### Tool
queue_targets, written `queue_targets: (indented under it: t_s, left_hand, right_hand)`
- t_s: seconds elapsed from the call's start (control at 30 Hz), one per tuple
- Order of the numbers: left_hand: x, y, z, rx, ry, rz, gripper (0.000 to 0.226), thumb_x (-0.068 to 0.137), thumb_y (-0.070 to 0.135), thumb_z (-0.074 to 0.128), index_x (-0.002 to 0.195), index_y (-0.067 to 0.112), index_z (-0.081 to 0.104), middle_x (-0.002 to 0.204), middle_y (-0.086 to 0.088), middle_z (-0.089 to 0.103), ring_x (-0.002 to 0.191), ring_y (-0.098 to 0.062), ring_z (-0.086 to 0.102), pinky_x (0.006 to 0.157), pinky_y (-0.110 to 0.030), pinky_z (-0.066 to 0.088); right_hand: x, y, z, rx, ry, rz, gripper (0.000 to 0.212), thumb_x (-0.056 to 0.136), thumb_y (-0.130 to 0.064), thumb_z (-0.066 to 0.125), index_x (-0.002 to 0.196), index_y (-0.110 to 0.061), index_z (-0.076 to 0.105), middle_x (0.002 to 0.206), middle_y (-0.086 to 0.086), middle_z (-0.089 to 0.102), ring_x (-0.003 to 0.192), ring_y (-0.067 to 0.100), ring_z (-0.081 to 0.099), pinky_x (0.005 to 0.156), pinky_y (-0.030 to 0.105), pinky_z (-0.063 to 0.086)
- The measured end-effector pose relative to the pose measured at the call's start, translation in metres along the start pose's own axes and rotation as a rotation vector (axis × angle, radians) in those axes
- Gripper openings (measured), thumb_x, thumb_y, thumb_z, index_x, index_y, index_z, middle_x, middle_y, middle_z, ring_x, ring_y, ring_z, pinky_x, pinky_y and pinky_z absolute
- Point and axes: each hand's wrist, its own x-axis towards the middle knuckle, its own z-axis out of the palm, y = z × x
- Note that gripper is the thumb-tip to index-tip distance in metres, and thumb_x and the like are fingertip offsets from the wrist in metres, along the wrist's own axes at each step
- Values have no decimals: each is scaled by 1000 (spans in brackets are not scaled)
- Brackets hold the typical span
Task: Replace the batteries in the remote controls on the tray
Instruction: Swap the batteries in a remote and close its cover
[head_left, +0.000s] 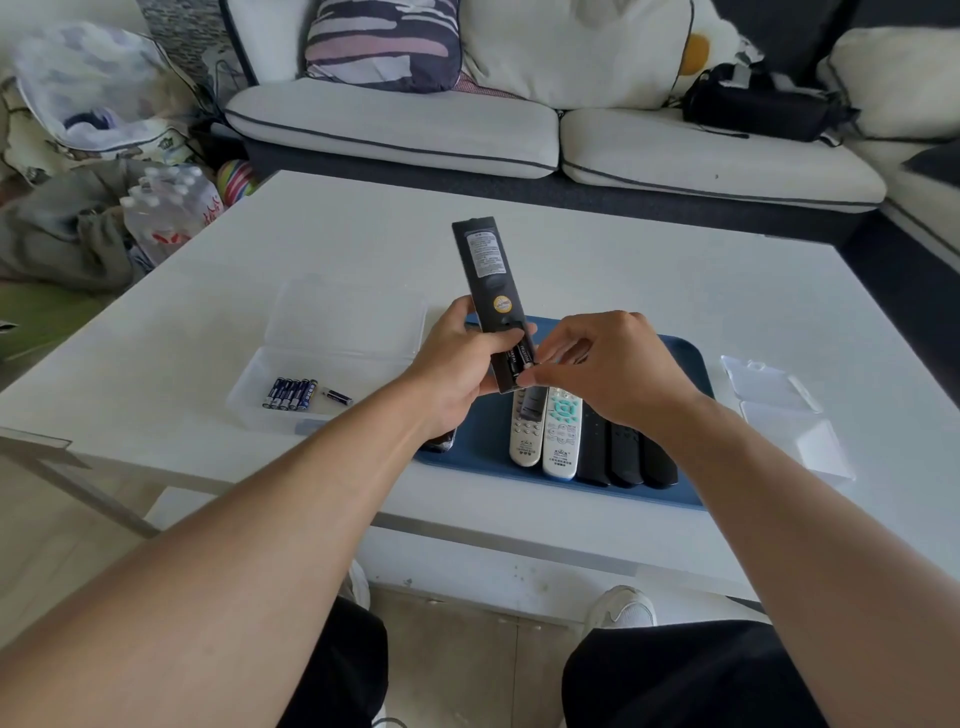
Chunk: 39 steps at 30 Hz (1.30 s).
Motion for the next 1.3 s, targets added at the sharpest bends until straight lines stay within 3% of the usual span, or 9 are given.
queue_targets:
  t_s: [0.23, 0.5, 0.7, 0.8, 0.9, 1.0, 1.07, 1.2, 1.3]
  left_hand:
    - [-3, -1, -2, 65, -119, -43, 38, 97, 1, 58, 131, 16, 52, 101, -6, 76, 84, -20, 73, 65, -34, 60]
    - [-3, -3, 0, 107, -182, -41, 41, 98, 2, 59, 132, 23, 51, 106, -9, 76, 93, -25, 71, 76, -40, 61]
    - [3, -1, -8, 57, 6, 18, 43, 91, 0, 66, 129, 18, 54, 109, -13, 75, 98, -31, 73, 84, -50, 60]
    - [6, -2, -15, 36, 99, 18, 41, 92, -2, 64, 127, 16, 53, 111, -15, 74, 99, -35, 73, 89, -54, 57]
    - [7, -7, -19, 49, 106, -24, 40, 93, -5, 61, 128, 14, 53, 111, -16, 74, 100, -38, 72, 90, -56, 57]
    - [8, -10, -22, 61, 81, -59, 40, 93, -4, 62, 127, 15, 53, 111, -14, 74, 102, -37, 72, 89, -53, 58]
    - [9, -11, -22, 50, 64, -67, 40, 93, -4, 61, 126, 16, 54, 111, -13, 74, 101, -35, 73, 88, -51, 58]
    - [11, -9, -24, 5, 42, -70, 40, 95, -5, 59, 126, 18, 54, 112, -13, 74, 99, -33, 74, 82, -44, 60]
    - [12, -8, -25, -25, 37, -81, 37, 95, -4, 59, 126, 17, 55, 112, -14, 74, 100, -34, 73, 83, -44, 60]
  right_hand:
    - [-1, 7, 3, 52, -114, 163, 42, 68, -41, 90, 81, -20, 57, 80, -5, 75, 69, 10, 67, 62, 25, 49]
    - [-1, 12, 9, 305, -138, 283, 48, 71, -22, 90, 71, -16, 42, 76, 5, 76, 67, 17, 64, 67, 36, 51]
    - [9, 11, 9, 346, -54, 310, 22, 87, -37, 77, 90, -18, 66, 85, -3, 76, 73, 10, 72, 66, 29, 57]
    - [13, 28, 9, 45, 50, 289, 21, 92, -38, 69, 109, -25, 70, 89, -8, 69, 77, 9, 66, 66, 28, 54]
    - [15, 41, 21, -154, -70, 330, 49, 87, -49, 73, 128, -27, 61, 100, -6, 68, 77, 9, 63, 68, 27, 51]
    - [20, 44, 38, -318, -177, 350, 70, 78, -60, 76, 137, -28, 55, 120, -2, 66, 94, 16, 66, 75, 34, 55]
    - [21, 43, 45, -370, -198, 371, 75, 74, -62, 78, 136, -28, 54, 122, -1, 65, 101, 19, 64, 72, 32, 50]
    - [26, 40, 54, -253, -221, 406, 61, 73, -52, 84, 120, -23, 58, 90, -6, 59, 79, 13, 59, 57, 27, 42]
    - [32, 39, 58, -116, -170, 404, 45, 76, -34, 86, 111, -21, 60, 96, -2, 67, 83, 14, 61, 54, 24, 41]
